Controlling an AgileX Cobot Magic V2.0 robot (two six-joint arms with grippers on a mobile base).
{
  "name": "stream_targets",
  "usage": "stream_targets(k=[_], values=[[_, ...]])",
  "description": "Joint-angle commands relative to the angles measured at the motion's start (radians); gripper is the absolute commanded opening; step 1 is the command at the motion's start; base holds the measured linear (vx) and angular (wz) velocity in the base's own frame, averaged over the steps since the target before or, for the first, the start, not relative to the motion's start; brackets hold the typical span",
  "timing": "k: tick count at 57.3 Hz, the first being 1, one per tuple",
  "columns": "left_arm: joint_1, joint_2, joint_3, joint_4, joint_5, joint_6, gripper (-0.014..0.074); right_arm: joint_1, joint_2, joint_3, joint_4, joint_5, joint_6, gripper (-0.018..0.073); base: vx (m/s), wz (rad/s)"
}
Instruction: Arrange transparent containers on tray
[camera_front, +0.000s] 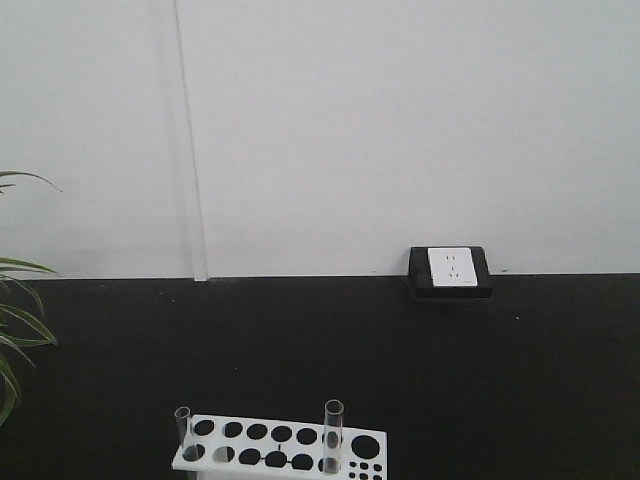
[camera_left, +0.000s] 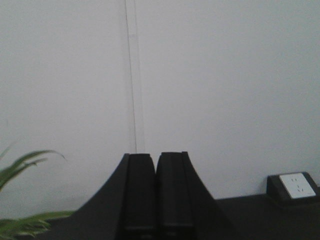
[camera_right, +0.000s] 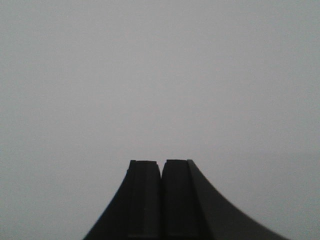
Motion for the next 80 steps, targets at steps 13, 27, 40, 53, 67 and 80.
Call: stream_targets(k=[13, 27, 40, 53, 67, 80], values=[[0.002, 0.101, -0.039, -0.019, -0.075, 0.039, 0.0009, -0.003, 0.116, -0.037, 0.012, -0.066, 0.014, -0.0008, 0.0, 0.0], [0.002, 0.101, -0.039, -0.02, -0.066, 0.051, 0.0085, -0.003, 0.116, -0.037, 0.012, -0.066, 0.014, 0.0045, 0.0, 0.0], [0.002, 0.101, -0.039, -0.021, -0.052, 0.051, 0.0256, -0.003, 0.116, -0.037, 0.012, -0.066, 0.014, 0.0228, 0.0, 0.0], [0.001, 0.101, -0.039, -0.023, -0.052, 0.048, 0.0464, 0.01, 0.116, -0.037, 0.012, -0.062, 0.014, 0.0523, 0.0, 0.0], [-0.111, 0.101, -0.039, -0.031, -0.045, 0.048, 0.0526, 0.198, 0.116, -0.037, 0.007, -0.062, 0.014, 0.0671, 0.0, 0.0], [-0.188, 0.101, -0.039, -0.03, -0.042, 0.051, 0.0524, 0.318, 0.116, -0.037, 0.007, -0.062, 0.014, 0.0639, 0.0, 0.0]])
